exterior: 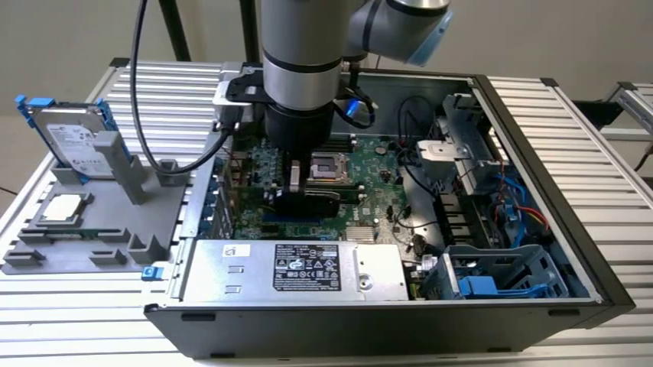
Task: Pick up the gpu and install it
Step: 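Insert the gpu into the slot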
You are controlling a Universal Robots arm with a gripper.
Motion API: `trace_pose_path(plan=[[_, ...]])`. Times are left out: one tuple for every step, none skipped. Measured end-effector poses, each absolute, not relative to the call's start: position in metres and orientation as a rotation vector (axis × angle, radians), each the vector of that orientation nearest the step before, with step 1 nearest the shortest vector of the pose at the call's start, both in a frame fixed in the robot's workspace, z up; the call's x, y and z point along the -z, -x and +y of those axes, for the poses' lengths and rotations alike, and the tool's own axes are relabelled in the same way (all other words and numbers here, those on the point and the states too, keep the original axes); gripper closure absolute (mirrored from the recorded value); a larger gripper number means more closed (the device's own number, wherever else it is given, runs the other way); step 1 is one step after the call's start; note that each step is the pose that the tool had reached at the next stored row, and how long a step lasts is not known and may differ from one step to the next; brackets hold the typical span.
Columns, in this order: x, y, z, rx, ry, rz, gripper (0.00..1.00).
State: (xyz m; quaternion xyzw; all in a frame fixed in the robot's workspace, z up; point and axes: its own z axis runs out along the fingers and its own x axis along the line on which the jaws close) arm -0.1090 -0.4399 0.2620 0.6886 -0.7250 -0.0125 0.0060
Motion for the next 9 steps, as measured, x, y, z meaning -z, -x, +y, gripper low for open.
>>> trace_pose_path(plan=[[-0.2614, 0.109, -0.4397, 0.038, -2.156, -2.267, 1.0], [-0.2611, 0.109, -0.4395, 0.037, -2.157, -2.265, 1.0], [-0.261, 0.1091, -0.4388, 0.036, -2.159, -2.263, 1.0], [-0.2609, 0.1092, -0.4383, 0.036, -2.162, -2.26, 1.0], [-0.2608, 0.1092, -0.4382, 0.036, -2.164, -2.258, 1.0], [-0.2607, 0.1092, -0.4382, 0.036, -2.165, -2.257, 1.0], [-0.2607, 0.1092, -0.4381, 0.036, -2.165, -2.257, 1.0], [-0.2606, 0.1092, -0.4381, 0.036, -2.165, -2.257, 1.0], [-0.2606, 0.1092, -0.438, 0.036, -2.165, -2.257, 1.0]])
